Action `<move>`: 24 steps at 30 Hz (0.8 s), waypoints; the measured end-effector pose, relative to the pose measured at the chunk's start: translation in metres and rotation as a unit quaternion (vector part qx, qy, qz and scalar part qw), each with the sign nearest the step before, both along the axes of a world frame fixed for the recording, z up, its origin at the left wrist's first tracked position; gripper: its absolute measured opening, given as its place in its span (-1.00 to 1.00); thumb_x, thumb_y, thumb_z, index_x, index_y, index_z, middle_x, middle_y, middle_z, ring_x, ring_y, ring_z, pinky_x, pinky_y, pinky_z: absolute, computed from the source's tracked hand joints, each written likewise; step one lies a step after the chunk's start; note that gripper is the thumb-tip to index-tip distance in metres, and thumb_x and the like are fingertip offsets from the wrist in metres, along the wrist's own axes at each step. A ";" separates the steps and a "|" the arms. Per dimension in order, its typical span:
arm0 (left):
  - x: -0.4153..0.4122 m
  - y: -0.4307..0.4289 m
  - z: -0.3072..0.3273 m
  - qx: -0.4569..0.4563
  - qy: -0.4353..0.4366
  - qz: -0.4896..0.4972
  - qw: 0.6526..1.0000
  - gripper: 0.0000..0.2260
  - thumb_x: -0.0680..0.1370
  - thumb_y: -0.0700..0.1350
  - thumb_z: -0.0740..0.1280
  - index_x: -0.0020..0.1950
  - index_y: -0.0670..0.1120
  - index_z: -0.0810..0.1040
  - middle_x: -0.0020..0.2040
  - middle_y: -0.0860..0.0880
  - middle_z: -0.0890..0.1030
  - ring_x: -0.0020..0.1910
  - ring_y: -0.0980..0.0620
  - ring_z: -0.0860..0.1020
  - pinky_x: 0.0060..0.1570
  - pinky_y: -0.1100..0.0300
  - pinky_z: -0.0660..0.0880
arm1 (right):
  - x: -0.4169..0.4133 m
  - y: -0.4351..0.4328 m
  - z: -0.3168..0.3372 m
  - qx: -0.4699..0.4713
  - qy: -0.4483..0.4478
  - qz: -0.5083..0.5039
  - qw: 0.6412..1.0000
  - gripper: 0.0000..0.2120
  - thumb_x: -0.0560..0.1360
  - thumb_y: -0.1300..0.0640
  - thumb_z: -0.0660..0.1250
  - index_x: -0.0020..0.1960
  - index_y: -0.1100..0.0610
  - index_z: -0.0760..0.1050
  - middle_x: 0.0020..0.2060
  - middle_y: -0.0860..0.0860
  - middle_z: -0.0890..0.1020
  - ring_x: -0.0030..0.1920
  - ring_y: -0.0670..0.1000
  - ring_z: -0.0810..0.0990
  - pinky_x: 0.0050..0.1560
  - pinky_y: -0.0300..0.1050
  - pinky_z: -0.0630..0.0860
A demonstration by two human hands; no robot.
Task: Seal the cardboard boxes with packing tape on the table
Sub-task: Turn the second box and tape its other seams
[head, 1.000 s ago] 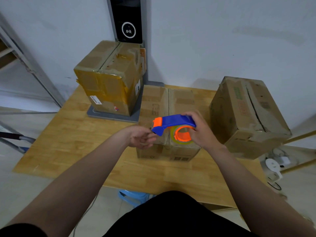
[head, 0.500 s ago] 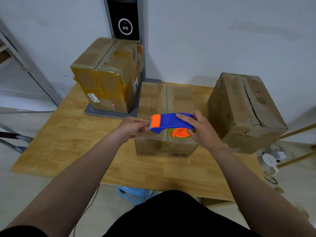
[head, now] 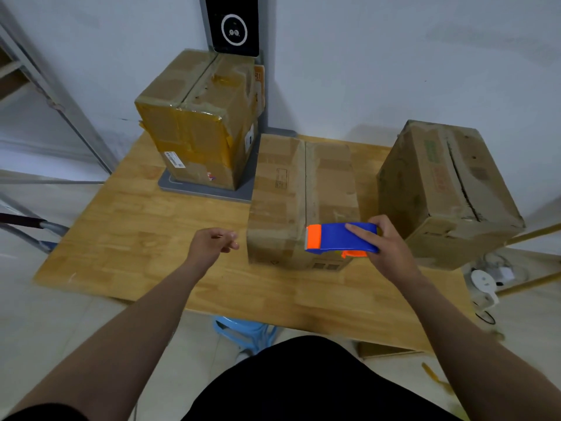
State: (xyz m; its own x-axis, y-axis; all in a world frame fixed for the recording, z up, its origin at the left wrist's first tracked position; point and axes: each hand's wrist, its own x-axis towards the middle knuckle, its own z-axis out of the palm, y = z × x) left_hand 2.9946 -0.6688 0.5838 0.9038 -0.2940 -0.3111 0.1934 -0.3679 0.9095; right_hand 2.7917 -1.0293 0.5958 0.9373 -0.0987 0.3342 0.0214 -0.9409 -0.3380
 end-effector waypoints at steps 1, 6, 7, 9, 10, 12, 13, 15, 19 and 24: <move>0.000 0.000 -0.005 -0.004 -0.006 -0.003 1.000 -0.89 0.61 -0.19 0.43 -0.09 -0.15 0.72 -0.29 -0.10 0.72 -0.29 0.09 0.65 -0.21 0.24 0.57 | -0.001 0.001 -0.002 -0.007 -0.001 -0.001 1.000 -0.31 0.45 0.29 0.48 0.47 -0.17 0.39 0.13 0.08 0.40 0.04 0.10 0.48 -0.08 0.09 0.59; 0.003 -0.004 -0.021 -0.013 -0.040 -0.008 0.999 -0.90 0.60 -0.15 0.44 -0.07 -0.11 0.73 -0.26 -0.09 0.73 -0.16 -0.03 0.69 -0.05 0.07 0.63 | -0.004 0.006 -0.003 -0.050 -0.023 -0.003 0.998 -0.33 0.42 0.32 0.50 0.44 -0.09 0.46 0.12 0.12 0.42 0.04 0.11 0.47 -0.10 0.09 0.58; 0.003 -0.005 -0.023 -0.016 -0.046 -0.006 0.999 -0.90 0.60 -0.15 0.44 -0.08 -0.10 0.73 -0.26 -0.08 0.73 -0.14 -0.08 0.69 -0.02 0.04 0.64 | -0.004 0.007 -0.004 -0.058 -0.028 -0.004 0.998 -0.31 0.41 0.34 0.51 0.44 -0.11 0.44 0.11 0.13 0.42 0.03 0.11 0.48 -0.12 0.10 0.58; 0.005 -0.006 -0.028 -0.017 -0.060 0.001 0.998 -0.90 0.59 -0.15 0.45 -0.10 -0.07 0.73 -0.27 -0.06 0.73 -0.10 -0.14 0.69 0.01 0.01 0.63 | -0.003 0.008 -0.005 -0.073 -0.029 -0.008 0.997 -0.27 0.40 0.34 0.51 0.44 -0.14 0.40 0.11 0.13 0.42 0.03 0.12 0.48 -0.12 0.11 0.57; 0.005 -0.007 -0.030 -0.017 -0.068 0.005 0.998 -0.91 0.59 -0.14 0.45 -0.10 -0.06 0.73 -0.27 -0.05 0.73 -0.10 -0.14 0.68 0.02 0.01 0.62 | -0.003 0.009 -0.005 -0.078 -0.026 -0.010 0.997 -0.26 0.41 0.34 0.52 0.45 -0.15 0.39 0.11 0.13 0.42 0.04 0.12 0.47 -0.11 0.12 0.57; 0.006 -0.009 -0.035 -0.018 -0.081 0.013 0.997 -0.91 0.59 -0.13 0.45 -0.08 -0.06 0.73 -0.26 -0.03 0.73 -0.11 -0.13 0.68 0.03 0.00 0.62 | -0.003 0.009 -0.004 -0.091 -0.023 -0.010 0.996 -0.25 0.41 0.33 0.52 0.46 -0.16 0.38 0.12 0.12 0.42 0.05 0.12 0.47 -0.08 0.13 0.56; 0.008 -0.009 -0.038 -0.017 -0.084 0.015 0.996 -0.91 0.59 -0.13 0.44 -0.08 -0.05 0.73 -0.27 -0.03 0.73 -0.12 -0.12 0.68 0.03 -0.01 0.62 | -0.002 0.010 -0.003 -0.097 -0.022 -0.008 0.995 -0.25 0.41 0.32 0.52 0.46 -0.17 0.37 0.12 0.12 0.42 0.05 0.12 0.47 -0.07 0.13 0.55; 0.011 -0.009 -0.043 -0.018 -0.086 0.017 0.996 -0.91 0.59 -0.12 0.44 -0.07 -0.05 0.73 -0.27 -0.02 0.73 -0.13 -0.08 0.69 0.03 -0.05 0.63 | 0.001 0.012 -0.002 -0.107 -0.017 -0.005 0.994 -0.23 0.41 0.32 0.52 0.47 -0.18 0.35 0.13 0.11 0.41 0.06 0.12 0.47 -0.06 0.12 0.53; 0.017 -0.013 -0.053 -0.021 -0.071 0.027 0.997 -0.90 0.58 -0.14 0.45 -0.11 -0.06 0.73 -0.28 -0.03 0.73 -0.14 -0.05 0.69 0.05 -0.08 0.62 | 0.008 0.014 -0.003 -0.116 -0.006 -0.010 0.993 -0.23 0.41 0.36 0.50 0.45 -0.21 0.37 0.11 0.08 0.41 0.04 0.13 0.47 -0.10 0.09 0.47; 0.020 -0.020 -0.065 -0.033 -0.045 0.038 0.998 -0.90 0.58 -0.17 0.46 -0.12 -0.05 0.73 -0.29 -0.04 0.72 -0.14 -0.09 0.70 0.05 -0.12 0.62 | 0.017 0.016 -0.008 -0.120 0.017 -0.019 0.992 -0.26 0.40 0.38 0.49 0.41 -0.21 0.43 0.05 0.09 0.44 0.00 0.11 0.43 -0.12 0.04 0.41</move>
